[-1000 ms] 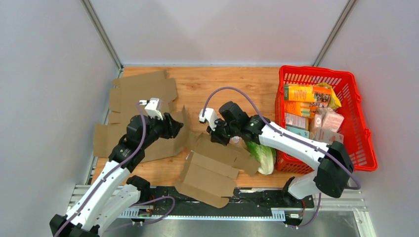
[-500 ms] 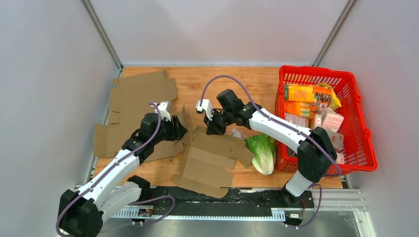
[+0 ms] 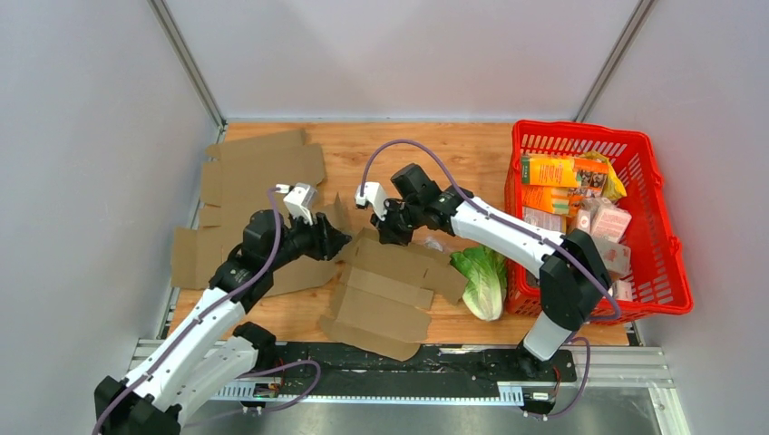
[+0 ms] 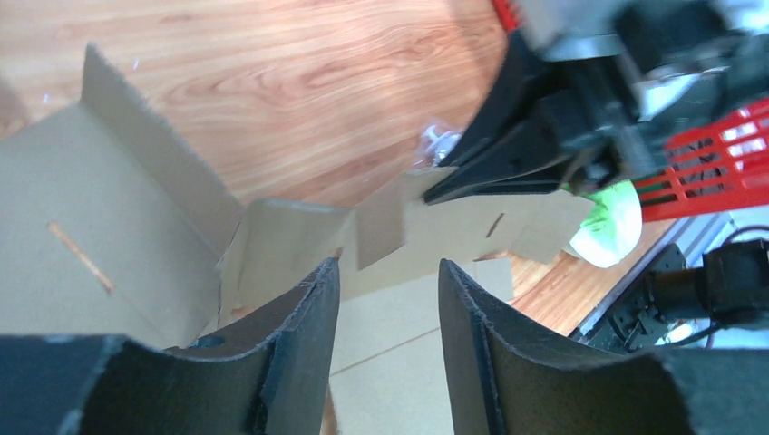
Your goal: Fold the paper box
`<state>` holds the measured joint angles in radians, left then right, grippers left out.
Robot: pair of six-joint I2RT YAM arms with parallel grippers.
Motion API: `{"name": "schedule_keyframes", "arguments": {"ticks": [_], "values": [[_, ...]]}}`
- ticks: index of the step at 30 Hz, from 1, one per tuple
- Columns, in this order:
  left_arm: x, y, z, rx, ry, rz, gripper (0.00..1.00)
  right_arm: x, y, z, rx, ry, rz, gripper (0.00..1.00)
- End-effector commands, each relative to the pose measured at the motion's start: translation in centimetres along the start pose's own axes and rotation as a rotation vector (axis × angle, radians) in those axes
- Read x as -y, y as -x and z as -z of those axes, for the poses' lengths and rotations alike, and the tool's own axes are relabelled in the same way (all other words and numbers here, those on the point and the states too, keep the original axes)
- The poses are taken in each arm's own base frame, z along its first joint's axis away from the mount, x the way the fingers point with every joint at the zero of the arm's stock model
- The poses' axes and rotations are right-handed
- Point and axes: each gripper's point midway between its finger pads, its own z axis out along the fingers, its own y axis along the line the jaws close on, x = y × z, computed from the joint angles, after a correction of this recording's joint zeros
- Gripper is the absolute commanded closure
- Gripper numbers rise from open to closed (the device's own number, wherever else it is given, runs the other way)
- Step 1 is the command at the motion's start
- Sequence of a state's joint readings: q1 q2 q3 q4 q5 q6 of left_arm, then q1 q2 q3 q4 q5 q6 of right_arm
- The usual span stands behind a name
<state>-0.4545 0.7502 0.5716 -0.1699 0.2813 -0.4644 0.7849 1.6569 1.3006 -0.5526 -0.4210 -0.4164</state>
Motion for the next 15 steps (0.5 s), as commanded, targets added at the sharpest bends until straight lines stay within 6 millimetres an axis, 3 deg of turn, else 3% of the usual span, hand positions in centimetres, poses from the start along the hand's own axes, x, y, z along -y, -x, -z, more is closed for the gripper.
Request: {"name": "schedule_keyframes", "arguments": {"ticks": [1, 10, 15], "values": [[3.2, 2.7, -0.5, 0.016, -0.091, -0.187, 0.50, 0.0, 2.1, 0.2, 0.031, 0.026, 0.054, 0.96], [2.0, 1.8, -3.1, -0.059, -0.025, -0.210, 0.60, -0.6, 2.5, 0.3, 0.044, 0.058, 0.051, 0.95], [1.6, 1.1, -3.7, -0.065, -0.009, -0.233, 0.60, -0.9, 2.7, 0.4, 0.057, 0.074, 0.047, 0.94]]}}
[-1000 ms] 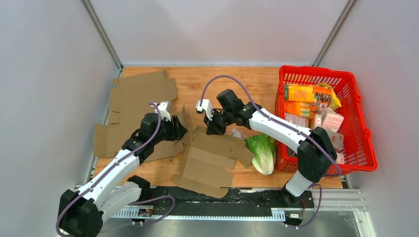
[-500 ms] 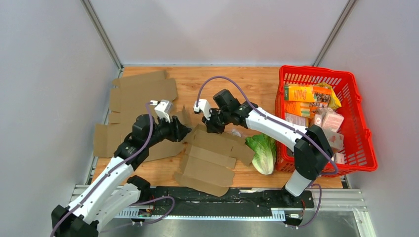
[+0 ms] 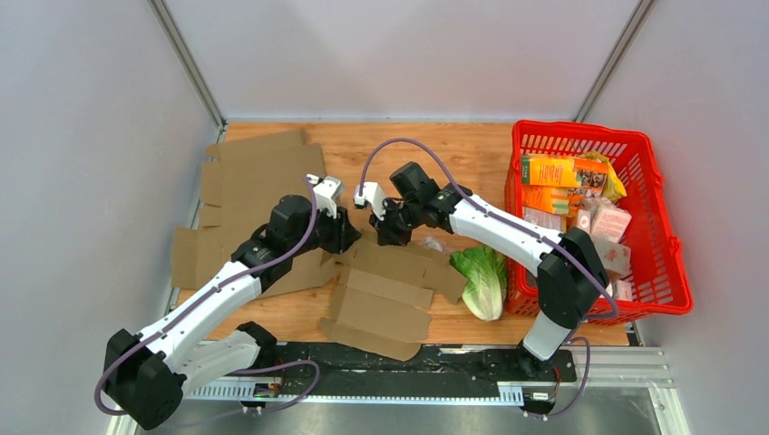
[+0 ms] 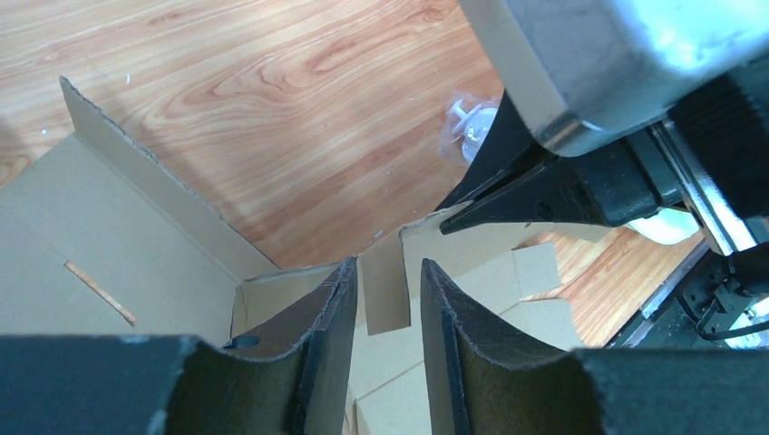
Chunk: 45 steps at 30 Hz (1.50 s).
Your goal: Fold the paper box
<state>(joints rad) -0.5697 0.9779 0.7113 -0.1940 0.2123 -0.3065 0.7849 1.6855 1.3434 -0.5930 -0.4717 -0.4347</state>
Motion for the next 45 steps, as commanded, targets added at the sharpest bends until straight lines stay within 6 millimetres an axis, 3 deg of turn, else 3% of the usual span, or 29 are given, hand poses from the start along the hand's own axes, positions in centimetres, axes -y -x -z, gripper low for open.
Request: {"name": "schedule_keyframes", "arguments": {"ticks": [1, 9, 10, 12, 13, 15, 16, 19, 20, 21, 23, 24, 25, 26, 27, 28, 33, 36, 43, 45], "values": [[0.4, 1.6, -0.3, 0.066, -0.004, -0.062, 0.60, -0.3, 2.3, 0.6, 0.062, 0.019, 0.040, 0.94], [-0.8, 1.1, -0.6, 0.077, 0.130, -0.145, 0.88, -0.4, 2.8, 1.0, 0.079, -0.010, -0.076, 0.87], [-0.8, 0.9, -0.6, 0.075, 0.132, -0.151, 0.90, 0.3, 2.8, 1.1, 0.083, -0.059, -0.107, 0.80], [-0.9, 1.0, -0.6, 0.093, 0.147, -0.156, 0.96, 0.8, 2.7, 1.4, 0.068, -0.109, -0.190, 0.74], [-0.9, 0.7, -0.6, 0.093, 0.149, -0.154, 1.00, 1.8, 2.4, 2.1, 0.035, -0.192, -0.310, 0.62], [-1.3, 0.8, -0.4, 0.108, 0.171, -0.139, 1.00, 2.3, 2.2, 3.4, 0.011, -0.293, -0.474, 0.54], [-1.6, 0.6, -0.3, 0.111, 0.180, -0.134, 1.00, 1.9, 1.4, 4.9, -0.015, -0.353, -0.622, 0.48], [-1.7, 0.3, -0.1, 0.129, 0.187, -0.112, 1.00, 0.1, 2.2, 7.6, 0.012, -0.369, -0.805, 0.38], [-1.8, 0.4, 0.0, 0.140, 0.192, -0.099, 1.00, -0.7, 3.5, 9.5, 0.082, -0.373, -0.891, 0.37], [-1.8, 0.3, 0.0, 0.142, 0.192, -0.093, 1.00, -1.1, 3.9, 10.2, 0.119, -0.386, -0.967, 0.20], [-2.0, 0.4, 0.3, 0.162, 0.204, -0.075, 1.00, -2.7, 5.1, 11.2, 0.256, -0.326, -1.160, 0.17], [-2.1, 0.4, 0.4, 0.168, 0.211, -0.068, 1.00, -3.3, 5.8, 11.0, 0.313, -0.287, -1.224, 0.00], [-2.1, 0.5, 0.7, 0.178, 0.216, -0.057, 1.00, -3.3, 7.5, 11.1, 0.409, -0.234, -1.277, 0.00], [-2.4, 0.6, 0.8, 0.186, 0.227, -0.053, 1.00, -3.4, 8.3, 11.1, 0.478, -0.191, -1.477, 0.00], [-2.3, 0.6, 0.9, 0.190, 0.226, -0.053, 1.00, -3.7, 6.6, 10.2, 0.484, -0.202, -1.568, 0.00], [-2.5, 0.6, 1.0, 0.197, 0.235, -0.045, 1.00, -3.5, 8.0, 9.9, 0.570, -0.169, -1.619, 0.00], [-2.8, 0.3, 1.0, 0.193, 0.253, -0.032, 1.00, -2.1, 6.7, 7.0, 0.616, -0.232, -1.952, 0.02], [-2.9, 0.3, 1.0, 0.200, 0.252, -0.027, 1.00, -0.9, 6.5, 6.5, 0.672, -0.321, -2.045, 0.14], [-2.6, -0.2, 1.3, 0.213, 0.229, -0.023, 1.00, 2.3, 4.3, 4.9, 0.752, -0.483, -2.136, 0.24], [-2.5, -0.1, 1.6, 0.225, 0.223, -0.024, 1.00, 2.8, 4.0, 4.5, 0.757, -0.491, -2.152, 0.35]]}}
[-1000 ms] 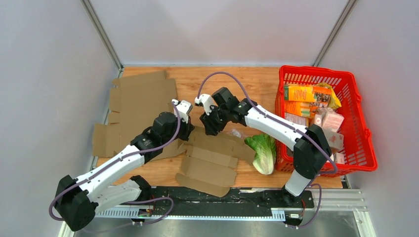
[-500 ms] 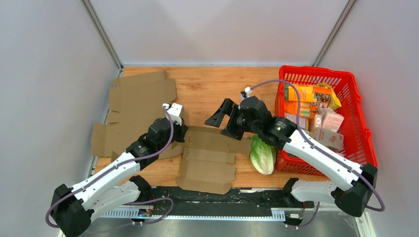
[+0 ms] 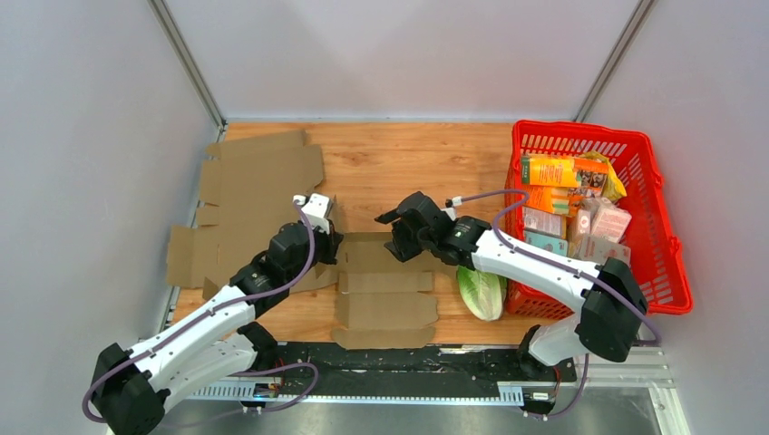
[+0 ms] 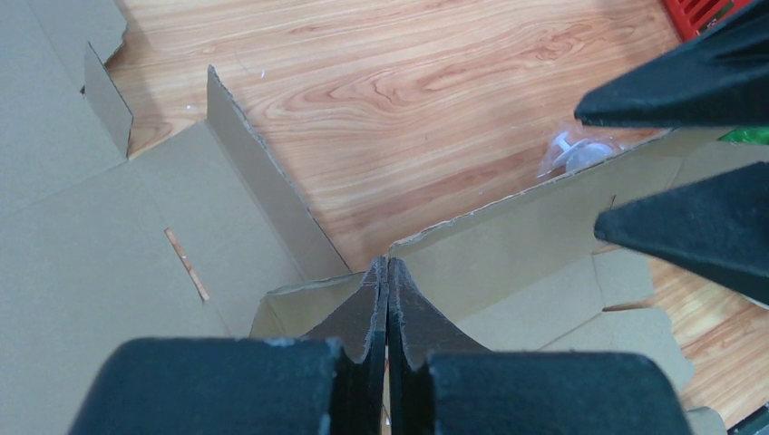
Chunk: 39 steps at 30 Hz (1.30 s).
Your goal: Fold the paper box
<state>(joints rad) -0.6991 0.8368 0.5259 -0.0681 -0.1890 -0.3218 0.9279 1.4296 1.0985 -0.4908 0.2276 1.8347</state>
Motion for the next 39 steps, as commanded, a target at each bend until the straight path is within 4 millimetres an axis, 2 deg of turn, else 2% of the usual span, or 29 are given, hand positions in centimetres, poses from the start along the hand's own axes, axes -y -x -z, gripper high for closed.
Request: {"name": "schedule_keyframes", "arguments": {"ticks": [1, 5, 10, 15, 19, 22, 24, 25, 27, 29, 31, 34, 36, 39], "values": [[0.5, 1.5, 0.6, 0.074, -0.028, 0.027, 1.00, -2.7, 1.9, -0.5, 0.101, 0.074, -0.138, 0.37], [0.8, 1.6, 0.8, 0.087, -0.047, 0.026, 1.00, -2.6, 2.0, -1.6, 0.092, 0.060, -0.161, 0.46], [1.1, 1.6, 0.9, 0.090, -0.067, 0.022, 1.00, -2.5, 2.1, -2.5, 0.099, 0.044, -0.159, 0.50], [1.0, 1.4, 0.9, 0.087, -0.066, 0.019, 1.00, -2.1, 1.8, -3.2, 0.081, 0.046, -0.170, 0.69], [1.3, 1.3, 0.9, 0.081, -0.082, 0.014, 1.00, -0.9, 1.5, -3.8, 0.062, 0.034, -0.169, 0.78], [1.8, 1.1, 1.0, 0.071, -0.114, 0.010, 1.00, -0.9, 0.9, -4.1, 0.020, 0.061, -0.173, 0.92], [2.2, 1.3, 1.2, 0.074, -0.132, 0.013, 0.93, -0.6, 0.7, -4.2, -0.001, 0.070, -0.168, 0.96], [2.4, 1.3, 1.4, 0.070, -0.147, 0.013, 0.80, -0.4, 0.7, -4.1, -0.004, 0.071, -0.159, 0.96], [2.4, 1.3, 2.1, 0.071, -0.150, 0.037, 0.69, -0.1, 0.7, -3.9, -0.016, 0.081, -0.151, 0.97], [1.3, 0.9, 3.0, 0.060, -0.098, 0.062, 0.62, 0.5, 0.8, -3.6, -0.025, 0.090, -0.138, 0.97], [0.1, 1.0, 3.9, 0.067, -0.033, 0.102, 0.59, 0.8, 0.9, -3.3, -0.033, 0.096, -0.134, 0.97], [-2.3, 0.2, 5.6, 0.074, 0.080, 0.150, 0.55, 0.6, 1.4, -2.7, -0.036, 0.127, -0.092, 0.97], [-4.3, -1.2, 6.6, 0.062, 0.183, 0.211, 0.56, 0.2, 1.6, -2.1, -0.033, 0.153, -0.047, 0.96], [-5.1, -3.3, 6.9, 0.004, 0.230, 0.238, 0.56, -0.6, 1.8, -1.4, -0.039, 0.201, -0.007, 0.95]]}}
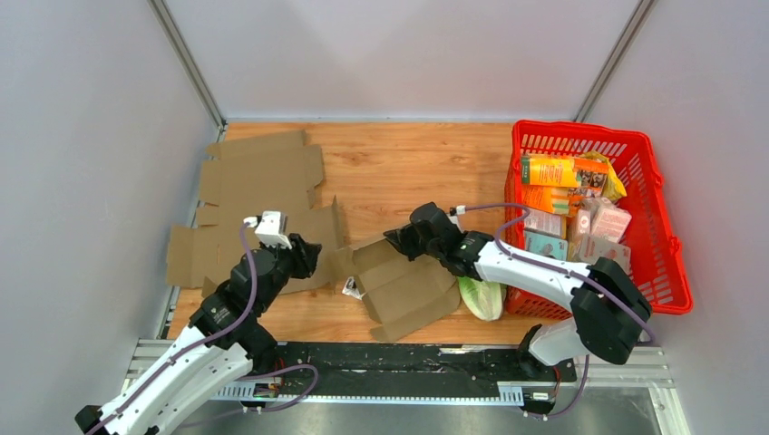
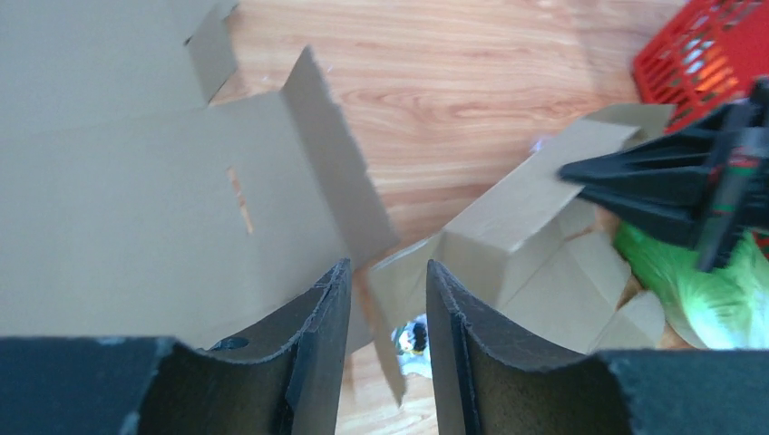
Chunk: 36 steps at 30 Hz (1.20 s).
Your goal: Fold the paper box
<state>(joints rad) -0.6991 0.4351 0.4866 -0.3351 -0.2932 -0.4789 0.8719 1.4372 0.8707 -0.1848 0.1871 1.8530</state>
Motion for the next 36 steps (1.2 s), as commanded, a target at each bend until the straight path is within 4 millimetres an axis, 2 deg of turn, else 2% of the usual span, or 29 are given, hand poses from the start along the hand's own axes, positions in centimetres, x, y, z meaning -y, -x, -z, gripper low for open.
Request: {"name": "schedule_keyframes", "arguments": {"ticks": [1, 2, 5, 7, 11, 17, 25, 29, 33, 34, 36], "values": [[-3.7, -4.3, 0.7, -0.122, 0.180, 0.050, 0.56, -3.2, -0.1, 2.1, -0.032, 0.148, 0.065, 0.94], [-4.0, -5.4, 0.6, -0.154, 0.190, 0.055, 0.56, -3.9, 0.1, 2.3, -0.038, 0.177, 0.058, 0.94], [-3.8, -6.9, 0.5, -0.186, 0.174, 0.086, 0.55, -4.1, 0.2, 2.6, -0.065, 0.197, 0.044, 0.94], [-3.0, -7.4, 0.3, -0.191, 0.118, 0.103, 0.51, -4.2, 0.1, 2.7, -0.084, 0.204, 0.035, 0.94], [-0.6, -6.6, -0.2, -0.111, -0.044, 0.098, 0.47, -4.4, 0.0, 2.8, -0.116, 0.233, 0.017, 0.95], [0.2, -5.9, -0.6, -0.069, -0.116, -0.010, 0.47, -4.2, -0.3, 3.0, -0.139, 0.257, 0.080, 0.96], [2.1, -7.9, -2.5, -0.159, -0.208, -0.066, 0.51, -4.4, -0.5, 3.0, -0.126, 0.310, 0.221, 0.95], [2.4, -9.2, -3.4, -0.192, -0.222, -0.060, 0.53, -3.9, -0.4, 2.1, -0.108, 0.302, 0.319, 0.95], [2.4, -9.2, -3.4, -0.177, -0.232, -0.057, 0.56, -3.5, -1.0, 1.2, -0.133, 0.338, 0.419, 0.94], [2.4, -9.2, -3.2, -0.171, -0.235, -0.059, 0.56, -4.2, -1.1, 1.3, -0.129, 0.383, 0.438, 0.93], [2.2, -9.1, -3.0, -0.165, -0.227, -0.059, 0.55, -3.2, -1.7, 0.6, -0.176, 0.372, 0.464, 0.93]]}}
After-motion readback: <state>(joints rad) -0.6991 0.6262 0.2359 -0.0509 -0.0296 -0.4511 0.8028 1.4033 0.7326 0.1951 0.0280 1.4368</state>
